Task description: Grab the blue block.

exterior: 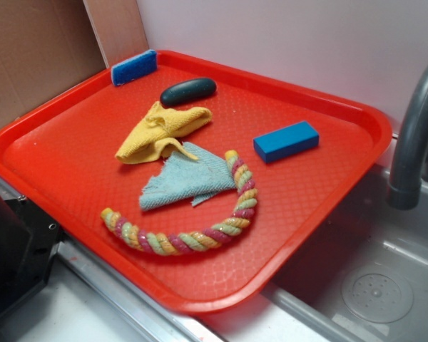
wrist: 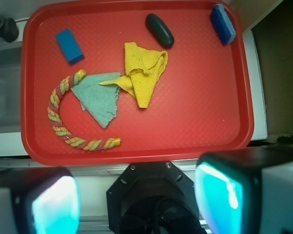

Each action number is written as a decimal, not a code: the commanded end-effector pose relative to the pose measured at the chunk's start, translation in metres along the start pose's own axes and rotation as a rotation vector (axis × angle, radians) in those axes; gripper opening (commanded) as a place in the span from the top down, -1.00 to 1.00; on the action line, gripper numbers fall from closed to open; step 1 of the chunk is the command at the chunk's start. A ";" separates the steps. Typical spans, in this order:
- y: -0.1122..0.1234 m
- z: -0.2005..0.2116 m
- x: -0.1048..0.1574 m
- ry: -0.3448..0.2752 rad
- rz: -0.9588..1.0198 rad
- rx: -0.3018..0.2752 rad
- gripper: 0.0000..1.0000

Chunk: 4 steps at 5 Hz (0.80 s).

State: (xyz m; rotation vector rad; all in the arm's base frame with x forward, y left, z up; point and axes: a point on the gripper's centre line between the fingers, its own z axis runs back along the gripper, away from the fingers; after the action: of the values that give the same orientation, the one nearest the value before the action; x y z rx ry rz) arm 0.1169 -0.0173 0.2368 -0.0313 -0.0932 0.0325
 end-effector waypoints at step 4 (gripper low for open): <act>-0.074 -0.103 0.103 -0.110 -0.136 -0.077 -1.00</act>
State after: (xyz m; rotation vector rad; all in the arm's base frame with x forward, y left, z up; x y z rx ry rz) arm 0.2275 -0.0887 0.1288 -0.0856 -0.1589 -0.1149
